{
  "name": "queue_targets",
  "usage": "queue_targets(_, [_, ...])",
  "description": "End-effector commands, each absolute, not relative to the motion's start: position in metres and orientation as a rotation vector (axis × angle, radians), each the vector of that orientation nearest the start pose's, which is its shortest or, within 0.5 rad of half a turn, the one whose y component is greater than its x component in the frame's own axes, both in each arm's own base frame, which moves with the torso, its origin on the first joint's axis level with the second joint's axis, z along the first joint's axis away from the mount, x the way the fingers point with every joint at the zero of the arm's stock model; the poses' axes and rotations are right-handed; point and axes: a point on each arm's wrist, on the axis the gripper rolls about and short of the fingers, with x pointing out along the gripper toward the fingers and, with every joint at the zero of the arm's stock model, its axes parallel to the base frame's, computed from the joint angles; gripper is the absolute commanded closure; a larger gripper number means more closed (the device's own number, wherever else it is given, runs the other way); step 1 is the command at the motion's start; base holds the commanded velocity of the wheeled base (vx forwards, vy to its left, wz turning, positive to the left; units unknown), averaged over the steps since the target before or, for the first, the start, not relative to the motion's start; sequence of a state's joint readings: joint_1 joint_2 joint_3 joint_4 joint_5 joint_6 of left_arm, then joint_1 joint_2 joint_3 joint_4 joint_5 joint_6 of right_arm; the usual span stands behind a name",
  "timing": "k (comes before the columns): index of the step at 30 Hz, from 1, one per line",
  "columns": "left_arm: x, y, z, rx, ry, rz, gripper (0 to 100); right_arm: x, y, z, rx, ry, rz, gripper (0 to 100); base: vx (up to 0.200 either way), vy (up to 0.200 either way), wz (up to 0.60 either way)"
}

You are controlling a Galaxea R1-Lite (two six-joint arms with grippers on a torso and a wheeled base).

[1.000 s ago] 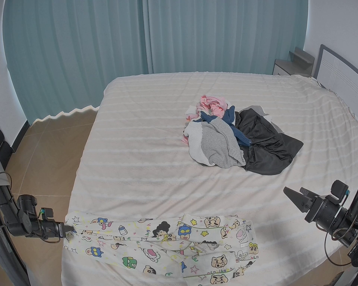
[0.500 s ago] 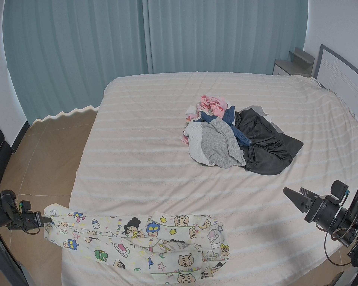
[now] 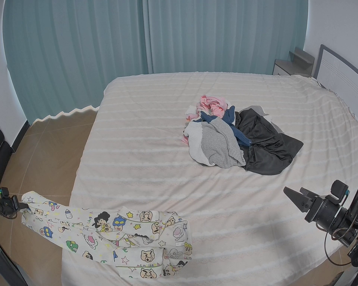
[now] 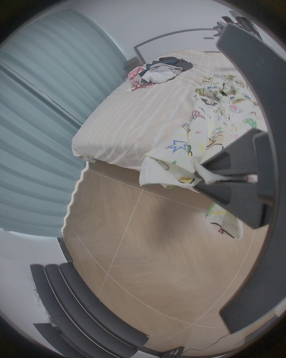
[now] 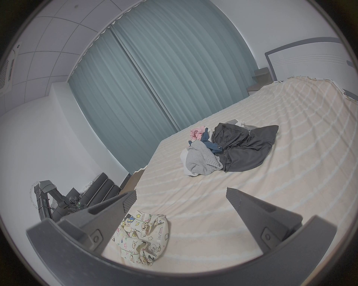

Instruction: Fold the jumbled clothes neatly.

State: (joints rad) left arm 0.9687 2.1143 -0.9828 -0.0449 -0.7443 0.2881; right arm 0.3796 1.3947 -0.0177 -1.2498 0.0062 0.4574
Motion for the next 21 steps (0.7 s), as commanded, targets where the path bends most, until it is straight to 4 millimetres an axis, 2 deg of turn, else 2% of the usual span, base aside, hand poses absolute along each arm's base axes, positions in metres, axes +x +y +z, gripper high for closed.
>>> queue_targets(1, [0.201,0.284,0.081,-0.516,0.684,0.123,100,0.143,0.056,0.121,0.425,0.23,0.341,0,0.0,0.0,0.0])
queue_targets(5, [0.199,0.27,0.101,-0.494,0.683,0.106,100,0.143,0.056,0.121,0.424,0.23,0.342,0,0.0,0.0,0.0])
queue_targets(6, [0.201,0.254,0.115,-0.488,0.694,0.079,100,0.143,0.056,0.121,0.424,0.23,0.341,0,0.0,0.0,0.0])
queue_targets(11, [0.198,0.212,0.142,-0.486,0.736,0.0,100,0.144,0.056,0.121,0.425,0.233,0.343,0,0.0,0.0,0.0])
queue_targets(17, [0.201,0.154,0.15,-0.437,0.792,-0.14,100,0.144,0.057,0.12,0.456,0.242,0.337,0,0.0,0.0,0.0])
queue_targets(18, [0.201,0.153,0.149,-0.436,0.794,-0.145,100,0.144,0.057,0.12,0.458,0.243,0.339,0,0.0,0.0,0.0])
queue_targets(19, [0.199,0.137,0.149,-0.418,0.809,-0.179,100,0.144,0.057,0.121,0.469,0.242,0.337,0,0.0,0.0,0.0])
queue_targets(21, [0.198,0.12,0.148,-0.391,0.835,-0.218,100,0.144,0.056,0.121,0.471,0.241,0.332,0,0.0,0.0,0.0])
